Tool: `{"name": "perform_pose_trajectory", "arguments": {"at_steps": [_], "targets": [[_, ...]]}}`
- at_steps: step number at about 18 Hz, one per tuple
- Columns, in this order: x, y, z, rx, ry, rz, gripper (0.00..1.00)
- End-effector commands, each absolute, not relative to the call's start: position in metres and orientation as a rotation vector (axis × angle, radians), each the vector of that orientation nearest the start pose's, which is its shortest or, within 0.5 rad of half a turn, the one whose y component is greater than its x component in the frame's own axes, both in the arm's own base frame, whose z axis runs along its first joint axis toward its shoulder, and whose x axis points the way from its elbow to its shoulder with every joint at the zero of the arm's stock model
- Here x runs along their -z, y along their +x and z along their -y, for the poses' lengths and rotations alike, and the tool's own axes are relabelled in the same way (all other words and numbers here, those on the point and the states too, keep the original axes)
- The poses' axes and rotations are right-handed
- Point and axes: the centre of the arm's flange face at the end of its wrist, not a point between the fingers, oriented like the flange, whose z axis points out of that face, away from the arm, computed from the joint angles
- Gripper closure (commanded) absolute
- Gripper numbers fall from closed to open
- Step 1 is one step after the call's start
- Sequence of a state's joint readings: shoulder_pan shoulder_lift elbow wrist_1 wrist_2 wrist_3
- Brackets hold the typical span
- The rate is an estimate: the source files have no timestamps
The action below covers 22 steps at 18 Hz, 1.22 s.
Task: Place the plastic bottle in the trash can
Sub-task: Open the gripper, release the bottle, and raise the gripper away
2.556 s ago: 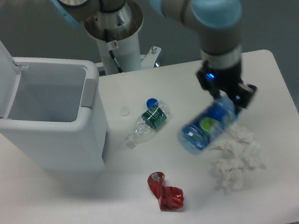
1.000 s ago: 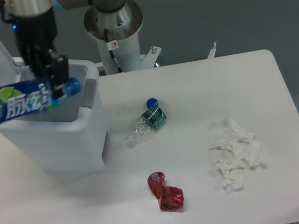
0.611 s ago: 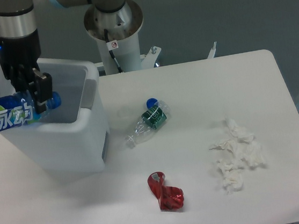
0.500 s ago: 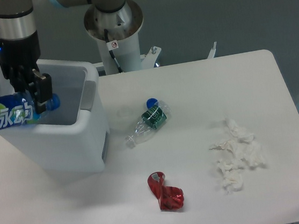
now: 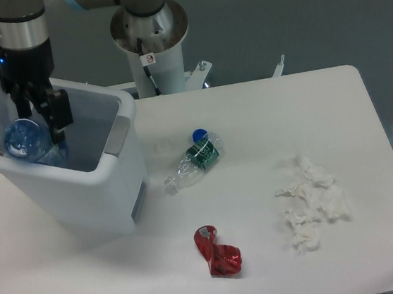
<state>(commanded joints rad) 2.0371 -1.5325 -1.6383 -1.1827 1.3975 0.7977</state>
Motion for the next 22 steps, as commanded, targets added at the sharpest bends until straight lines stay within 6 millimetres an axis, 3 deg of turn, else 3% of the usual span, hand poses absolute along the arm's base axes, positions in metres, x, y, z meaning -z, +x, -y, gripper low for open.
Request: {"name": "perform_pose_trajectory", "arguments": {"at_steps": [4, 5, 10, 14, 17, 20, 22], "targets": [[-0.531, -0.103, -0.512, -0.115, -2.685, -0.463, 0.00], [-0.532, -0.116, -0.509, -0.125, -2.689, -0.436, 0.00], [-0.557, -0.195, -0.481, -0.233, -2.673, -0.285, 0.00], [-0.557, -0.272, -0.441, -0.309, -2.700, -0.161, 0.00], [-0.543, -0.334, -0.403, -0.345, -2.739, -0.079, 0.00], [-0.501, -0.400, -0.378, -0.313, -2.814, -0.117, 0.00], [-0.475, -0.419, -0.374, -0.267, -2.849, -0.159, 0.00]]}}
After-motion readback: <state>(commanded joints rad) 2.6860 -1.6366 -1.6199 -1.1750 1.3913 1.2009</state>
